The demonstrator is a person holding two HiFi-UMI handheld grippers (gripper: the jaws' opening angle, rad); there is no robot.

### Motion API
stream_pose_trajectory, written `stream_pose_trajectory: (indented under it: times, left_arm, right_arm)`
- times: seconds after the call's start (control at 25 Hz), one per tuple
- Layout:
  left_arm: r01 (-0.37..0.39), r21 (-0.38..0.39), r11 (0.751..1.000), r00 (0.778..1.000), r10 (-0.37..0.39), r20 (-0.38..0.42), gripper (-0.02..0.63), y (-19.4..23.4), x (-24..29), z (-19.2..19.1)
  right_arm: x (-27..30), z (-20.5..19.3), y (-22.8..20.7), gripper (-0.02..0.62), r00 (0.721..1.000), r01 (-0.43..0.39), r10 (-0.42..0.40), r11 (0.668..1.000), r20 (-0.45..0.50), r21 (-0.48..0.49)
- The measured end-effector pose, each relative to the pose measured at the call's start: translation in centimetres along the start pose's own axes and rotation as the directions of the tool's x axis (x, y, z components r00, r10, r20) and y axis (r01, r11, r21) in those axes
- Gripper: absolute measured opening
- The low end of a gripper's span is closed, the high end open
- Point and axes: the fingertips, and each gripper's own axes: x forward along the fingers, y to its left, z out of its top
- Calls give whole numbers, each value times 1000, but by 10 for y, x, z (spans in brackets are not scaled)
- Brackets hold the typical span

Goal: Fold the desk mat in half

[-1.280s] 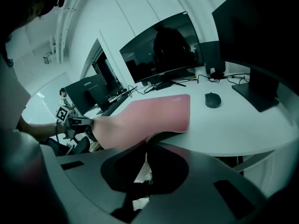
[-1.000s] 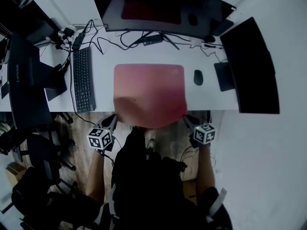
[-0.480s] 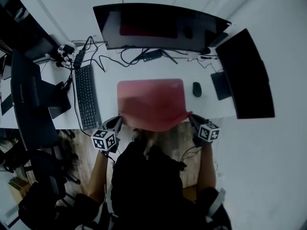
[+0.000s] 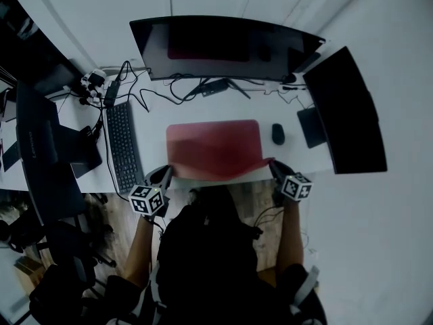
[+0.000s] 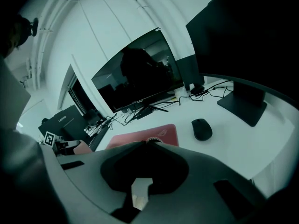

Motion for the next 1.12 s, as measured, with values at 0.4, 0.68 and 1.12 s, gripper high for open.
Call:
stream_pose_trajectory:
  times: [0.4, 0.68, 1.12]
  left_arm:
    - [-46, -37, 998, 998, 47, 38, 18, 22, 23, 32]
    - [-84, -91, 992, 995, 89, 51, 18, 40, 43, 47]
    - [-163, -135, 977, 982, 174, 68, 18, 73, 75, 76]
  right_arm:
    - [50, 22, -28, 18, 999, -45, 42, 992, 29, 118]
    - [87, 57, -31, 18, 998, -67, 65, 993, 24, 102]
    - [153, 91, -51, 17, 993, -110, 114, 990, -39, 85]
